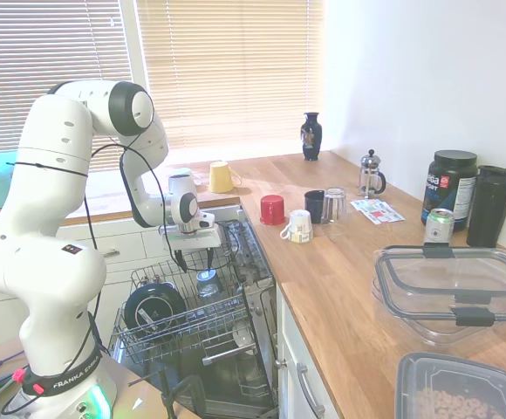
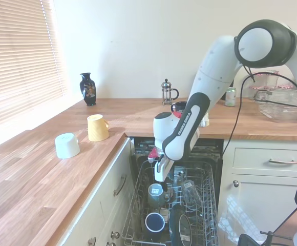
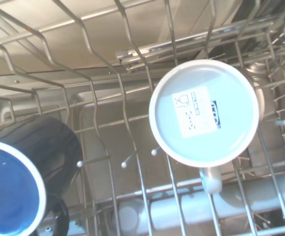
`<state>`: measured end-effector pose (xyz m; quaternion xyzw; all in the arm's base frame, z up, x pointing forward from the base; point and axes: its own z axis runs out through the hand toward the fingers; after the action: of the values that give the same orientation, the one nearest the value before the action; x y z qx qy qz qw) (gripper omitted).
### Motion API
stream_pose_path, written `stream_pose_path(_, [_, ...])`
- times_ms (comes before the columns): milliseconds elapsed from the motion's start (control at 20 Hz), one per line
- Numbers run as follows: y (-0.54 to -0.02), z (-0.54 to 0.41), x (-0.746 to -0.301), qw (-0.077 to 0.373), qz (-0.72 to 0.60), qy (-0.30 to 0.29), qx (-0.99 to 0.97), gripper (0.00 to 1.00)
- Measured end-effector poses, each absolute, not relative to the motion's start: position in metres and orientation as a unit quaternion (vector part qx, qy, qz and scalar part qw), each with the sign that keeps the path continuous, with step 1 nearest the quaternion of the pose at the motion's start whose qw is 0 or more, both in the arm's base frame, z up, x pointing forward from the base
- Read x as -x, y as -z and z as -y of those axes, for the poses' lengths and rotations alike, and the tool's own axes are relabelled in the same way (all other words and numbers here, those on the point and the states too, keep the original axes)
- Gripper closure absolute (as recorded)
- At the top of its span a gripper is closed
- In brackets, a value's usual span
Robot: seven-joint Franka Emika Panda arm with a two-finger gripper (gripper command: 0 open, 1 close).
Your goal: Unload the gray mug from the dishwasher
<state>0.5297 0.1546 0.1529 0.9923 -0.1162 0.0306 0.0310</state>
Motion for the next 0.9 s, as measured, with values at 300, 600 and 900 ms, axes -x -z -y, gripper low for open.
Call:
stream_pose_path(300, [-0.12,-0.155,-0.536,0.038,0.099,-0.025,-0.994,0.0])
stream_pose_path(600, [-0.091,-0.156,-0.539,0.047,0.093,-0.024,-0.994,0.0])
stream_pose_path(900, [-0.069,-0.162,-0.537,0.049,0.089,-0.018,-0.995,0.0])
